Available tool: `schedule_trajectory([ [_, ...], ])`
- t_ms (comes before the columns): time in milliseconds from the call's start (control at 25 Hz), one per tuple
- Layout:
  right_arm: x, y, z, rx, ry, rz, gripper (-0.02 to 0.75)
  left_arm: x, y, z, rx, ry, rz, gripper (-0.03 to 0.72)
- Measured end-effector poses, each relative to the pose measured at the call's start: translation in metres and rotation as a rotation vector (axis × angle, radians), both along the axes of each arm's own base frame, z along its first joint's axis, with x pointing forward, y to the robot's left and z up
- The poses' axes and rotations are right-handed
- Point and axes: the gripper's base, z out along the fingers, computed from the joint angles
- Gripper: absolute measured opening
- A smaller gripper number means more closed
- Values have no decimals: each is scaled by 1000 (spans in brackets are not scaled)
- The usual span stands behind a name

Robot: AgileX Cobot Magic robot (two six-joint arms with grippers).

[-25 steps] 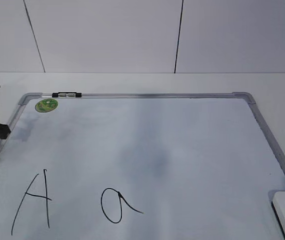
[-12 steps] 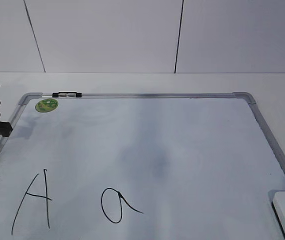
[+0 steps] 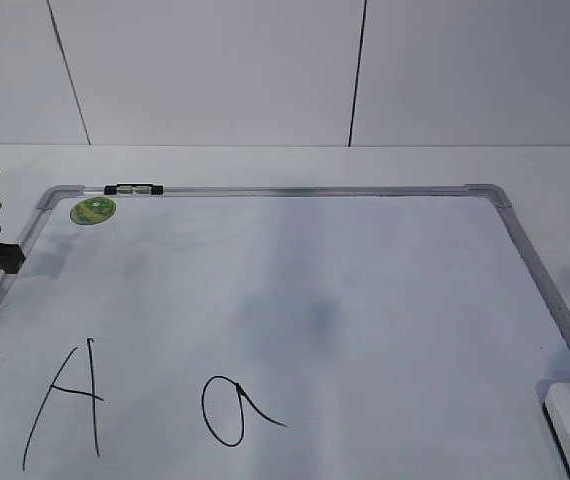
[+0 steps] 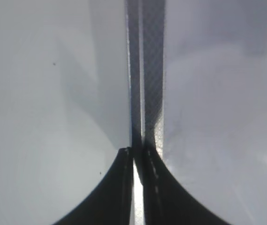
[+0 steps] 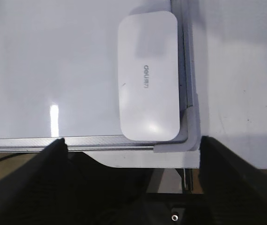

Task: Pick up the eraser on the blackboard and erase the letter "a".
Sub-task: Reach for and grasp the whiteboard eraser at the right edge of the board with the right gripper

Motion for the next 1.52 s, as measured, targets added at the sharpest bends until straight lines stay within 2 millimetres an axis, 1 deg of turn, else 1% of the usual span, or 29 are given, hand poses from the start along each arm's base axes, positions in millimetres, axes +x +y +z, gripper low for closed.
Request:
schedule_trajectory([
  [400,29,3,-18,-39,187,72,673,0,0,0,-3,0,3,15],
  [520,43,4,-25,-41,211,66,673,0,0,0,-3,0,3,15],
  [680,65,5,-40,-27,263,55,674,0,0,0,-3,0,3,15],
  [840,82,6,-58,-33,340,59,675,0,0,0,-5,-1,4,15],
  [960,88,6,-68,-36,391,69,671,0,0,0,-5,-1,4,15],
  [1080,92,6,-74,-38,422,72,641,0,0,0,-5,-1,4,15],
  [1320,96,6,-75,-43,390,82,561,0,0,0,-5,1,4,15],
  [1520,98,7,-75,-83,366,97,549,0,0,0,-5,1,4,15],
])
